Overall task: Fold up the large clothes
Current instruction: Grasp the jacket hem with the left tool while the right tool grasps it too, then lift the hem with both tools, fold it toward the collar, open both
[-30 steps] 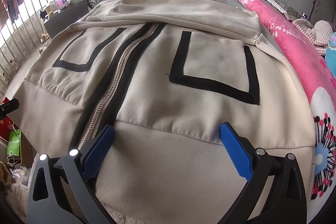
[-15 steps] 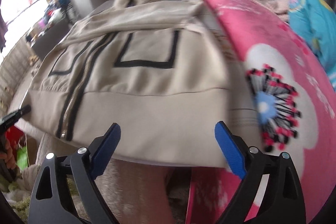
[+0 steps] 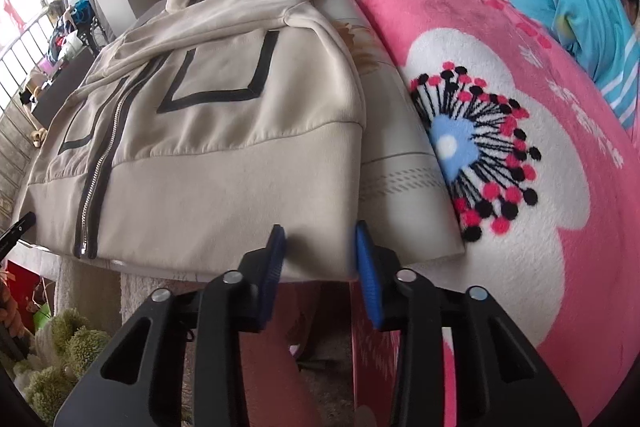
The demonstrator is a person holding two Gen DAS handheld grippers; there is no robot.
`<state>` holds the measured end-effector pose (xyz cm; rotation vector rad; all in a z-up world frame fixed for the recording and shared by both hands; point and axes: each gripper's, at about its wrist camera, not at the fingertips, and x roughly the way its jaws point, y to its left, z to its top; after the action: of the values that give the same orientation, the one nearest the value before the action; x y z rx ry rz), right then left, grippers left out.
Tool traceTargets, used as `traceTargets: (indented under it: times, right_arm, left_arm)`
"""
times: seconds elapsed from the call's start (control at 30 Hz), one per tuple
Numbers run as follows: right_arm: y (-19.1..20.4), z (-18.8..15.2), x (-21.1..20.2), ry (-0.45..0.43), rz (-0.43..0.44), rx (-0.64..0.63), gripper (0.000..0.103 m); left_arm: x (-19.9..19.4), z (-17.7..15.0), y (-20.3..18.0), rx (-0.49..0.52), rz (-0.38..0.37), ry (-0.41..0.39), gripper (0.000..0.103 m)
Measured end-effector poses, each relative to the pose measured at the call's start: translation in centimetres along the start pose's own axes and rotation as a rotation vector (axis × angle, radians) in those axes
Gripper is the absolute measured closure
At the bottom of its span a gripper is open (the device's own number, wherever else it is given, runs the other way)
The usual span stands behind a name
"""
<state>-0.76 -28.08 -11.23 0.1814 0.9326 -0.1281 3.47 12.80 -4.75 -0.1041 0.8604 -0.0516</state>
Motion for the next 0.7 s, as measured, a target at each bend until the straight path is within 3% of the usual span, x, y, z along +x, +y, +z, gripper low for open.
traceTargets:
  times: [0.07, 0.13, 0.27, 0.43, 0.7]
  right_arm:
    - [0.0, -0.1, -0.2, -0.006, -0.011, 0.001, 0.087]
    - [-0.2, 0.0, -0.6, -0.019, 0.007, 0.009, 0.094]
    - [0.1, 0.5, -2.8, -0.097, 0.025, -0.002, 0.097]
    - [0.5, 1.4, -6.1, -0.187, 0.064, -0.015, 0.098]
    - [-0.5, -0.5, -10.2, -0.225, 0.116, 0.007, 0.098]
  left_arm:
    - [-0.1, -0.1, -0.2, 0.009, 0.009, -0.011, 0.083]
    - [-0.4, 0.0, -0.6, 0.036, 0.038, -0.023, 0.093]
    - [-2.7, 0.7, -1.3, 0.072, 0.047, -0.082, 0.097]
    - [-6.2, 1.6, -1.3, 0.067, 0.006, -0.149, 0.098]
    - [-10.1, -0.1, -0.2, 0.061, -0.039, -0.121, 0.098]
